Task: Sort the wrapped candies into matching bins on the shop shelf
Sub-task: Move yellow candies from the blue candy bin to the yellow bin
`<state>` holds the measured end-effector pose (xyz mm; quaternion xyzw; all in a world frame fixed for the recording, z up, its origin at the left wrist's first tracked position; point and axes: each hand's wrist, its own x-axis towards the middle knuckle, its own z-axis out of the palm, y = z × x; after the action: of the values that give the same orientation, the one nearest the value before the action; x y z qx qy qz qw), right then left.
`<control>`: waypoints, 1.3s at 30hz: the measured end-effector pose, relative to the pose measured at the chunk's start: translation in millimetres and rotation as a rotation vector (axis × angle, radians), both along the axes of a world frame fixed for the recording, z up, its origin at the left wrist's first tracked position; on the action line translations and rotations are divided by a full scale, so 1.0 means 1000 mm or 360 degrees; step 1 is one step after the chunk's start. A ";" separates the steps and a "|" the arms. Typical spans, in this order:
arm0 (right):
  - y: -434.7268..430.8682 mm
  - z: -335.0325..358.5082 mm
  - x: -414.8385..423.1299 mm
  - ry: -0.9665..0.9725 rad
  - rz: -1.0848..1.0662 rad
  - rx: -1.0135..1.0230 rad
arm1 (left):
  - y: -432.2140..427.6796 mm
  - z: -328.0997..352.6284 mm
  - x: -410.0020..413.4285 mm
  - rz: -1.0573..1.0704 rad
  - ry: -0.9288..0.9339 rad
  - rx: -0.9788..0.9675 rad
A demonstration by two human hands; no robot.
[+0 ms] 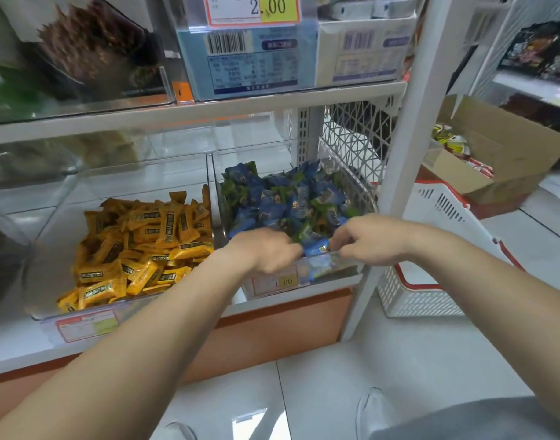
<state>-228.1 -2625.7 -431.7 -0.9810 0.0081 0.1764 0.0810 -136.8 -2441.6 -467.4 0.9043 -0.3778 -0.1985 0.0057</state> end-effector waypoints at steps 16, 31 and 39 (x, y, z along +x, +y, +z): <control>-0.009 -0.029 0.004 -0.0269 0.0117 -0.0030 | -0.004 -0.011 -0.008 -0.0095 0.0159 -0.0073; 0.009 -0.033 0.028 0.0148 0.0211 -0.0360 | -0.003 -0.019 -0.003 -0.0086 0.0121 -0.0114; 0.003 -0.035 0.027 0.0082 0.0186 -0.0295 | 0.000 -0.017 -0.002 -0.0055 0.0219 -0.0517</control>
<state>-201.0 -2622.6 -466.8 -0.9782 -0.0309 0.2045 -0.0206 -138.3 -2441.5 -484.5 0.8692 -0.4191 -0.1966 0.1741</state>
